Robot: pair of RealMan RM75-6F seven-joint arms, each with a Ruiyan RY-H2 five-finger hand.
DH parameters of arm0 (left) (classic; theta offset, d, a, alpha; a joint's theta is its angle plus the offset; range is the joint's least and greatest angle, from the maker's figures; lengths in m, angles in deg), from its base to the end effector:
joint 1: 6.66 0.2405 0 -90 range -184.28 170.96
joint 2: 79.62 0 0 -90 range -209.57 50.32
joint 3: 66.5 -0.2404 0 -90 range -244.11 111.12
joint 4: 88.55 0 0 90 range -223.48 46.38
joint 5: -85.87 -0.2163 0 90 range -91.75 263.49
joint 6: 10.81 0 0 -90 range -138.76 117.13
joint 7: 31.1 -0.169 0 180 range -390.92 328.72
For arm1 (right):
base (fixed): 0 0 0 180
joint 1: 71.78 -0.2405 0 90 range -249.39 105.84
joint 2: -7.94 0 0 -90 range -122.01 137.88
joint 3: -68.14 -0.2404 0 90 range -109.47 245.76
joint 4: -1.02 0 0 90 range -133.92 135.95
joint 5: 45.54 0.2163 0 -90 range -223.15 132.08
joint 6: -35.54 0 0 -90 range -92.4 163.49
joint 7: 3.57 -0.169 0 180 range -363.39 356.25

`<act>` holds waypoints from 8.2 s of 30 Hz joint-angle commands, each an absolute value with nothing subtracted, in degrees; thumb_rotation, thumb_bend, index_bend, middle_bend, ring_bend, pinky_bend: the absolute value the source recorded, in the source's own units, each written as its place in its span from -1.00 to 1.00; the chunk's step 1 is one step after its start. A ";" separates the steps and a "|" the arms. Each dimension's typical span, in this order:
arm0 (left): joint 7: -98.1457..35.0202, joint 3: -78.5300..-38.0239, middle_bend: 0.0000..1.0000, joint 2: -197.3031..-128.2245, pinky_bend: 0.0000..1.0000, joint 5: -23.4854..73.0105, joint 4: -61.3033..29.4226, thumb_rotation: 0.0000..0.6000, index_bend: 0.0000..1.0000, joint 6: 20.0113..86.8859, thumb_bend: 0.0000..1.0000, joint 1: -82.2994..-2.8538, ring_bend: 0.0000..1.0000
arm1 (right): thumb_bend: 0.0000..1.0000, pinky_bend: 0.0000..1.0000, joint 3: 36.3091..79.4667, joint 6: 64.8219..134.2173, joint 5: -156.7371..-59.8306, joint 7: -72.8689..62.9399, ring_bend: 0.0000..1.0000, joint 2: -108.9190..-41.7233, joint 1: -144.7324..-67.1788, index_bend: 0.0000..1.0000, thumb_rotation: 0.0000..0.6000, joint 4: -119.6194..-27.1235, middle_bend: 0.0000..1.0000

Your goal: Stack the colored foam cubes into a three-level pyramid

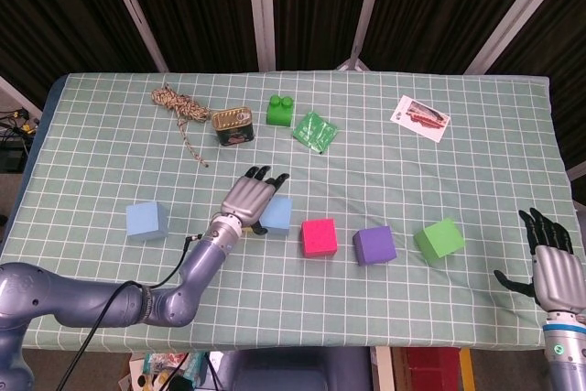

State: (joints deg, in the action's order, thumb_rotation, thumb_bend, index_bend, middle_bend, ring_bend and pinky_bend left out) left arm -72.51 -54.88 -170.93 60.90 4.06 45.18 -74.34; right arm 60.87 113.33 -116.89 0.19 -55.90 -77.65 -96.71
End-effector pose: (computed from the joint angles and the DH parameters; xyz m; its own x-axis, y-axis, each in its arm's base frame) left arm -0.0190 0.3665 -0.0654 0.5332 0.3774 0.7571 0.8313 -0.3995 -0.3864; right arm -0.3150 -0.2211 0.1437 0.3204 -0.0645 0.9451 -0.9232 0.2020 0.3268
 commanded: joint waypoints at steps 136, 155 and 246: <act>-37.59 -57.24 -0.82 -134.18 -0.85 21.57 27.27 1.00 -1.00 69.26 -0.73 -31.88 -1.00 | -0.64 -1.00 59.68 91.14 -90.92 23.88 -0.75 -75.39 -119.90 -1.00 1.00 -103.04 -0.47; -38.09 -56.05 -0.82 -134.36 -0.85 21.15 27.40 1.00 -1.00 68.22 -0.73 -31.08 -1.00 | -0.54 -1.00 60.54 91.74 -92.00 22.54 -0.52 -77.78 -119.48 -1.00 1.00 -99.43 -0.24; -39.53 -53.36 -0.82 -135.71 -0.85 23.50 24.94 1.00 -1.00 63.57 -0.73 -30.19 -1.00 | -0.50 -1.00 54.50 94.11 -77.13 27.16 -0.45 -83.83 -125.61 -1.00 1.00 -93.33 -0.21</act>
State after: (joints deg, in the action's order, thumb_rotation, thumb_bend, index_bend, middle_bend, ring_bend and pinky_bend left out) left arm -39.54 -53.36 -135.71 23.50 24.94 63.57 -30.18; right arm 54.52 94.09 -77.12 27.17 -83.80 -125.59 -93.35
